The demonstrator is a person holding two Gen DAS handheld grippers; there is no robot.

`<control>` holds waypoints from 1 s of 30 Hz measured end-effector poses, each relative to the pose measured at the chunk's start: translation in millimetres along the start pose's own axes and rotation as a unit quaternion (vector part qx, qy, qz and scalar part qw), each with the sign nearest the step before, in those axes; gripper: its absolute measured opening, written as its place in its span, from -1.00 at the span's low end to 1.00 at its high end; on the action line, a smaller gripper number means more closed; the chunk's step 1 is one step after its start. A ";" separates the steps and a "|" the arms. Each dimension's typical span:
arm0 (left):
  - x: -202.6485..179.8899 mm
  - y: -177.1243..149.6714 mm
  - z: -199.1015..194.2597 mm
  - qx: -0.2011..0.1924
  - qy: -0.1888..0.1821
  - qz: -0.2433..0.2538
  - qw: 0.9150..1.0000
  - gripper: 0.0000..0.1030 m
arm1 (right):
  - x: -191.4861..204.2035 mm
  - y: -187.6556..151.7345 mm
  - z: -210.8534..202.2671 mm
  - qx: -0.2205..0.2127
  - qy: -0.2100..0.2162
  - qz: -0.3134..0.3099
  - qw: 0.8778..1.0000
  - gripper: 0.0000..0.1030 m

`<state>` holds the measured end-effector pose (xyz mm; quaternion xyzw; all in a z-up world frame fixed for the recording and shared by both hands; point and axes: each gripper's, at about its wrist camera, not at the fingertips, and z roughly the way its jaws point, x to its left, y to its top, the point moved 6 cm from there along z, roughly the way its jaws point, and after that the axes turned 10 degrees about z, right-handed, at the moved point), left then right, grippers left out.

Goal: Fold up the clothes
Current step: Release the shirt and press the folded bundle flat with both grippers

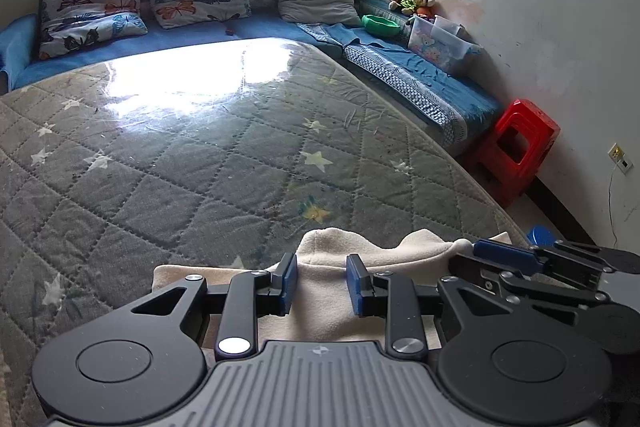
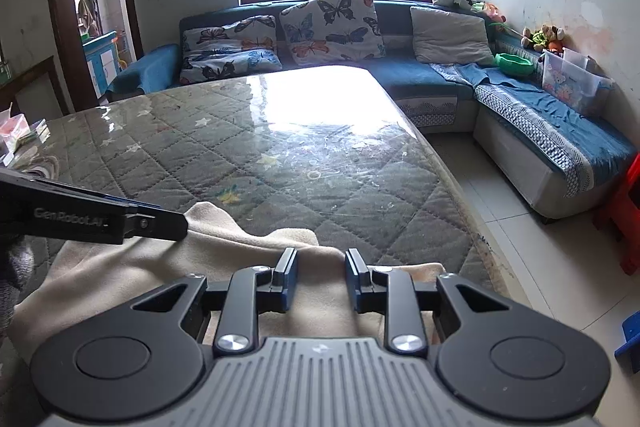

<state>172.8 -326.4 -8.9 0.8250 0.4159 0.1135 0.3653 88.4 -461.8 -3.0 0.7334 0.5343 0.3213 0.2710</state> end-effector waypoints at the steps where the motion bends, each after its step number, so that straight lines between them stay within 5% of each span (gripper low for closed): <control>1: -0.2 -0.3 -1.2 0.000 0.000 0.000 1.000 -0.42 | 0.9 -0.9 -2.9 -0.001 0.002 0.001 1.000 -0.46; 9: -5.5 -2.1 -12.5 -0.005 0.006 0.006 1.000 -0.41 | 12.5 -22.6 -43.0 -0.007 0.031 -0.010 0.999 -0.45; 16: -10.0 -7.1 -24.5 -0.009 0.012 0.012 1.000 -0.41 | 14.8 -56.9 -71.7 -0.011 0.015 -0.043 0.999 -0.36; 23: -12.4 -20.3 -43.5 -0.014 0.027 0.020 0.999 -0.04 | 15.9 -68.5 -77.2 -0.022 0.008 -0.045 0.999 -0.31; 30: -15.4 -33.4 -65.3 -0.028 0.041 0.024 0.998 0.29 | 21.8 -69.0 -87.0 -0.033 0.013 -0.040 0.999 -0.05</control>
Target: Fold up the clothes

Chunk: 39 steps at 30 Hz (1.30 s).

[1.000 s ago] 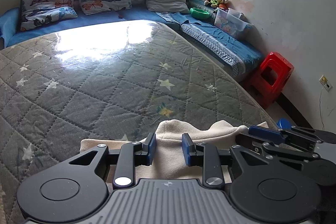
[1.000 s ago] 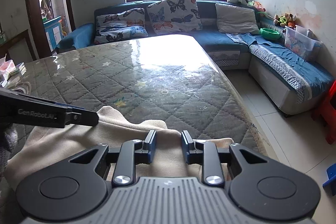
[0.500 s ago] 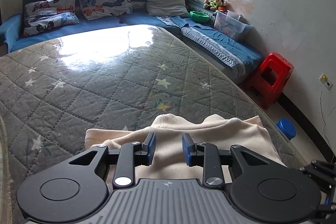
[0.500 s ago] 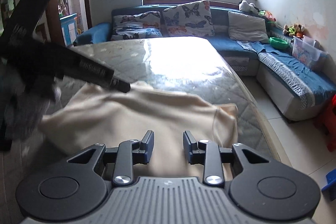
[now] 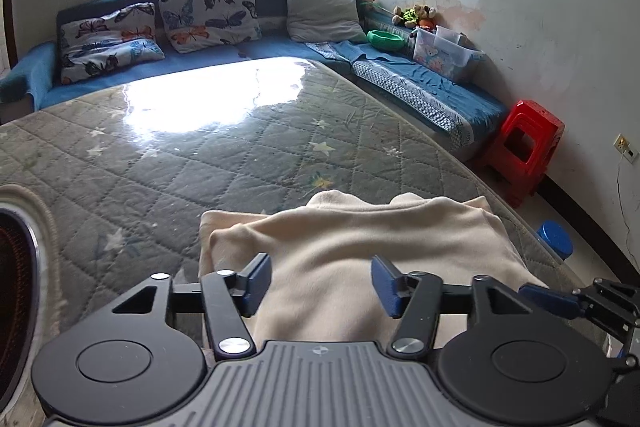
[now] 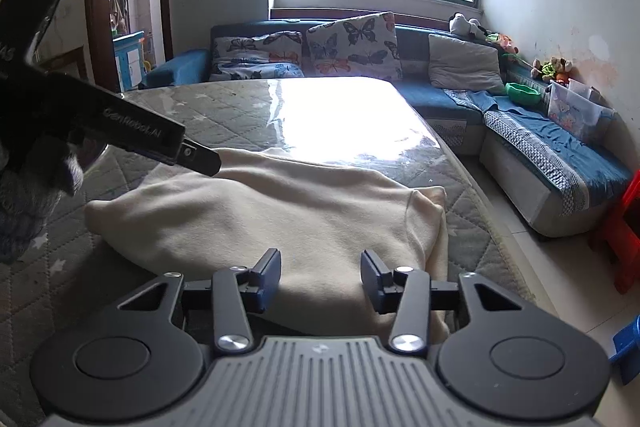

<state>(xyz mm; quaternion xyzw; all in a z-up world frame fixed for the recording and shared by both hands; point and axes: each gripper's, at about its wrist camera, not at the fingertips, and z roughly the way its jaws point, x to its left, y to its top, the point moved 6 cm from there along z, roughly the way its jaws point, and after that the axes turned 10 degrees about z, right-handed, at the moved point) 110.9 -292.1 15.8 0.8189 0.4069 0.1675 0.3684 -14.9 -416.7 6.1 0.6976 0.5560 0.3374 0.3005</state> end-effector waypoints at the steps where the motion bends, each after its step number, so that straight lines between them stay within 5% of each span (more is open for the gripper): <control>1: -0.4 -1.9 -2.9 -0.001 0.002 0.000 1.000 0.32 | 0.6 -0.8 -1.1 -0.001 0.000 0.002 1.000 0.09; 8: -2.5 -16.6 -20.9 -0.011 0.005 -0.008 1.000 0.51 | 5.0 -4.6 -9.3 -0.007 -0.002 0.013 1.000 0.15; 11: -4.3 -22.2 -28.6 -0.017 0.007 -0.007 1.000 0.60 | 7.4 -5.4 -13.7 -0.010 -0.003 0.017 1.000 0.40; 23: -7.0 -37.5 -61.1 -0.053 0.023 0.012 0.998 1.00 | 18.0 -16.9 -29.9 -0.022 -0.015 0.024 0.999 0.71; 26: -6.5 -41.6 -65.7 -0.054 0.025 0.012 0.998 1.00 | 18.8 -17.4 -34.2 -0.026 -0.024 0.030 0.999 0.93; 39: -12.6 -60.2 -83.8 -0.071 0.053 0.044 0.995 1.00 | 27.0 -18.2 -46.4 -0.046 -0.042 0.034 0.997 1.00</control>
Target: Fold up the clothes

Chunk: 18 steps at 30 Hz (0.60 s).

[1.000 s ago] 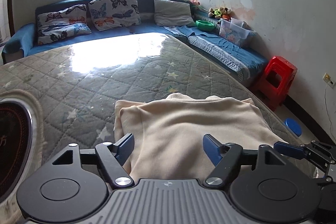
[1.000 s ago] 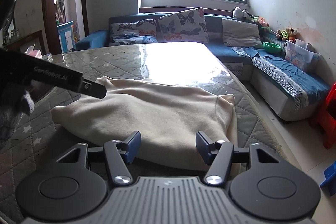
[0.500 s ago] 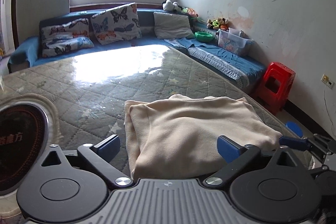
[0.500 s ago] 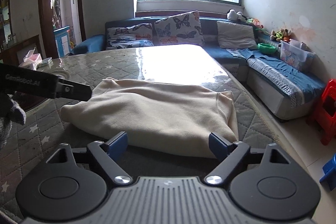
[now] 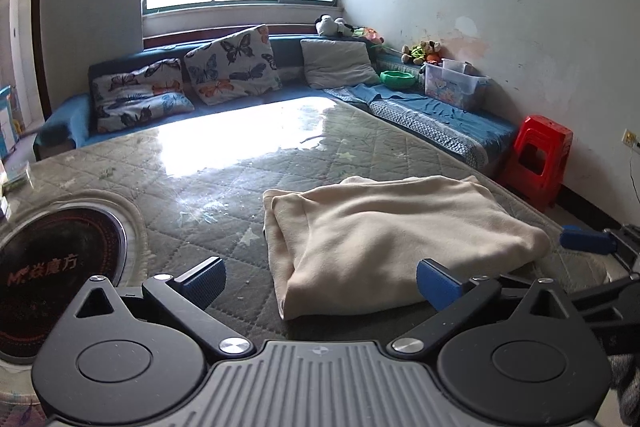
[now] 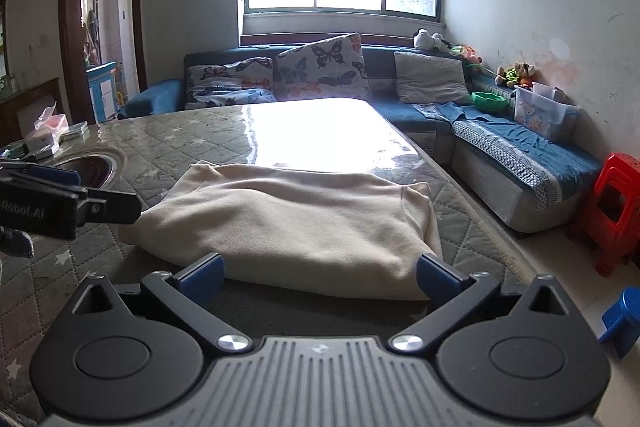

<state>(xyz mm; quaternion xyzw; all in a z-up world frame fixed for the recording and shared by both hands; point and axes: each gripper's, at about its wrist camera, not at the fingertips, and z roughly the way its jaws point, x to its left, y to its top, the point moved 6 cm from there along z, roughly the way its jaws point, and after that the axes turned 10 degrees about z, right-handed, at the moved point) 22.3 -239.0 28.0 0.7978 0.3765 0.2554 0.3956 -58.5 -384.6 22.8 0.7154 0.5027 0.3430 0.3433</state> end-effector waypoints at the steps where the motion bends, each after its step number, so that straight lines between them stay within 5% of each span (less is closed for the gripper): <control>1: -1.8 -1.4 -0.8 0.000 -0.003 0.001 1.000 1.00 | 0.7 -0.8 -0.2 0.000 -0.002 -0.001 1.000 1.00; 18: -9.4 -20.6 -18.1 0.005 0.004 -0.002 1.000 1.00 | 3.7 -9.2 -7.6 0.002 -0.037 0.002 0.999 1.00</control>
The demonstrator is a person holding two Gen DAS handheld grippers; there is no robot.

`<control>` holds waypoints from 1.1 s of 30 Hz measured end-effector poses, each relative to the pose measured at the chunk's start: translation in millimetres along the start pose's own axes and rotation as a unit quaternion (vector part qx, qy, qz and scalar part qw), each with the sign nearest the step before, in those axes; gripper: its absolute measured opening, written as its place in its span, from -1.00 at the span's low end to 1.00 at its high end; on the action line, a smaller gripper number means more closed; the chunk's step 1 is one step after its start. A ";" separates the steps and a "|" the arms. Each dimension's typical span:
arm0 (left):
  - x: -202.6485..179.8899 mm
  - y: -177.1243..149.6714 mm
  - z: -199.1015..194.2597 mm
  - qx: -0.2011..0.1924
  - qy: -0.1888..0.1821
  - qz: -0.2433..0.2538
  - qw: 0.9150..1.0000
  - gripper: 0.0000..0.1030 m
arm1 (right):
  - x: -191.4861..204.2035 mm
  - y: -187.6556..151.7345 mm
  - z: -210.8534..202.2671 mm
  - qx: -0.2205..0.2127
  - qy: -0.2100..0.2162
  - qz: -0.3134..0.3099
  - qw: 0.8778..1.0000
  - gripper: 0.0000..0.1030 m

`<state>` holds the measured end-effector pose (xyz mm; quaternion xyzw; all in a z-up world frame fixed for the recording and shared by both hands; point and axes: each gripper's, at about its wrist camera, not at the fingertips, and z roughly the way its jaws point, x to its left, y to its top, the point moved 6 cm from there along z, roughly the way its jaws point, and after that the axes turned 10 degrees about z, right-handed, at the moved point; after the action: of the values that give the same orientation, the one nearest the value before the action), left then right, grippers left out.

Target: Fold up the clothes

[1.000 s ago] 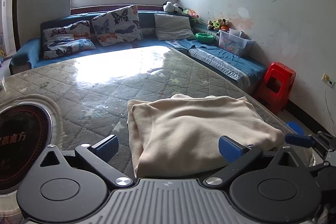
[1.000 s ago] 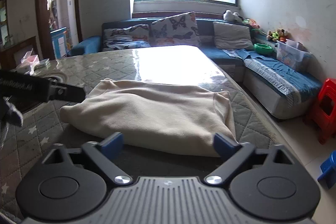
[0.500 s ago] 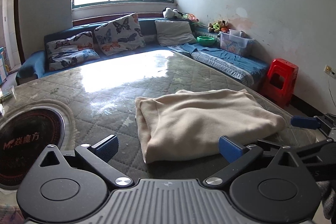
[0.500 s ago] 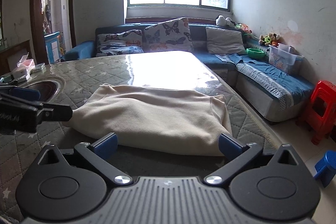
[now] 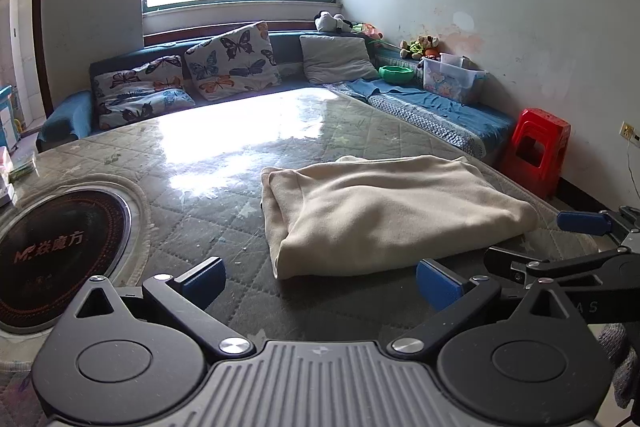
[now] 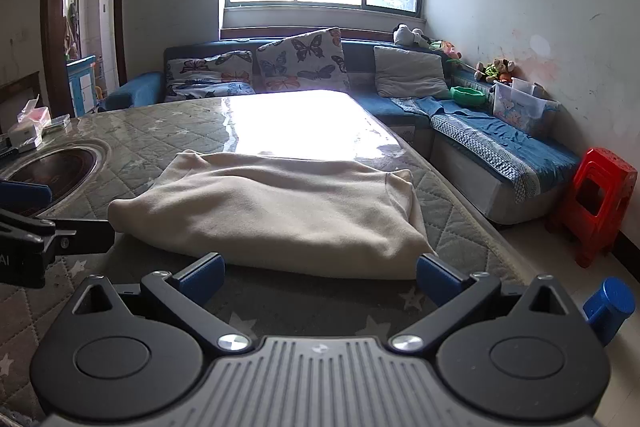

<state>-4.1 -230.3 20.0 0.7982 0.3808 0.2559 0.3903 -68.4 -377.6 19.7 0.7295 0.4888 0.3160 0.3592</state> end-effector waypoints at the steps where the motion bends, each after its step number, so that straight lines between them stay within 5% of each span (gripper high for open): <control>1: -0.8 -1.1 -1.0 0.000 0.000 0.000 1.000 1.00 | 0.4 -0.6 -0.9 0.000 0.000 -0.001 1.000 1.00; 33: -13.8 -21.3 -27.0 -0.008 0.011 -0.004 1.000 1.00 | 5.7 -14.9 -25.7 -0.009 -0.008 -0.005 1.000 1.00</control>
<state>-39.8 -221.3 16.3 0.7905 0.3864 0.2665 0.3935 -94.6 -362.8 21.8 0.7263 0.4869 0.3126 0.3711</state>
